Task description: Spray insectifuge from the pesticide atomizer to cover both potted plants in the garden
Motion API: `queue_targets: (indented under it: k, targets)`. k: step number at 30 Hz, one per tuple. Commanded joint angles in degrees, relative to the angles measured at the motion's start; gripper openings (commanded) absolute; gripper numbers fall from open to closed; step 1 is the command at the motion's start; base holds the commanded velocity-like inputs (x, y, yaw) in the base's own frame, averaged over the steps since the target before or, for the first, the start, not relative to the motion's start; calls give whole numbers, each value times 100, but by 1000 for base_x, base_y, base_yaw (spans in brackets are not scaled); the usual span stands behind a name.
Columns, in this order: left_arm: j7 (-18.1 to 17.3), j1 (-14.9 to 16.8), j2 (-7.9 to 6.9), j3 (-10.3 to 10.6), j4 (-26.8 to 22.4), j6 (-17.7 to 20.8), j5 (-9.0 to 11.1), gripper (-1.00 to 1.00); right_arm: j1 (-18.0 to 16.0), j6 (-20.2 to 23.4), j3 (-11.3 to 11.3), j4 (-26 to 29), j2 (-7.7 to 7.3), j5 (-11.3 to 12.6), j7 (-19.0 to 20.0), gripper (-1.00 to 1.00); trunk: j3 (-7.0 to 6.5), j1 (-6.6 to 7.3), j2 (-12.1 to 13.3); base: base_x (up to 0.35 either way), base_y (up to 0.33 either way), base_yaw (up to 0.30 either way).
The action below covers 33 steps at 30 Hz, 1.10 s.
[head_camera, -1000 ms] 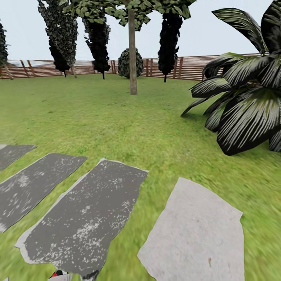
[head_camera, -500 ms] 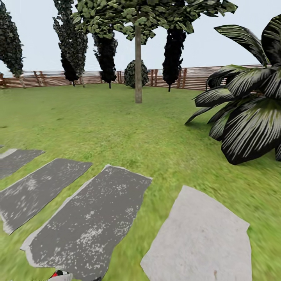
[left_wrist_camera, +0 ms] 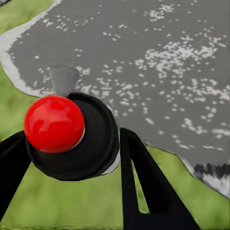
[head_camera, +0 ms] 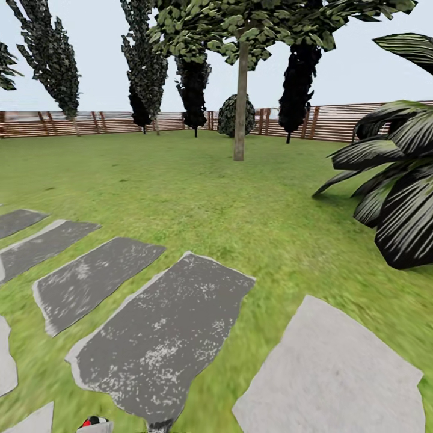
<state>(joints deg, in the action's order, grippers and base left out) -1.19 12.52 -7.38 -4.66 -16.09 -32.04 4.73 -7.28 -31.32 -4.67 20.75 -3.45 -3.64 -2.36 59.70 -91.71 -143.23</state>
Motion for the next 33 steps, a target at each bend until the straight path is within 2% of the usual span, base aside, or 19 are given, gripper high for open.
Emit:
queue_targets:
  k: [1,7,13,16,33]
  targets:
    - [-13,5,3,9,7,-15,51,-100,-1,-15,-17,-3,2,-40,-19,100,5,1,-2,0,0,278]
    - [29,5,8,-18,9,-6,100,-100,-1,-15,-17,-9,2,-40,-19,100,8,1,-2,0,0,278]
    - [400,5,10,-25,0,-12,113,-100,-1,-15,-17,-9,7,-40,-19,100,25,1,-2,0,0,278]
    - [465,5,9,-9,-31,-14,115,-100,-1,-14,-17,-9,7,-40,-19,100,36,1,-2,0,0,277]
    - [478,5,17,18,-63,-22,66,-100,-1,-13,-17,-9,10,-40,-19,100,117,1,-2,0,0,264]
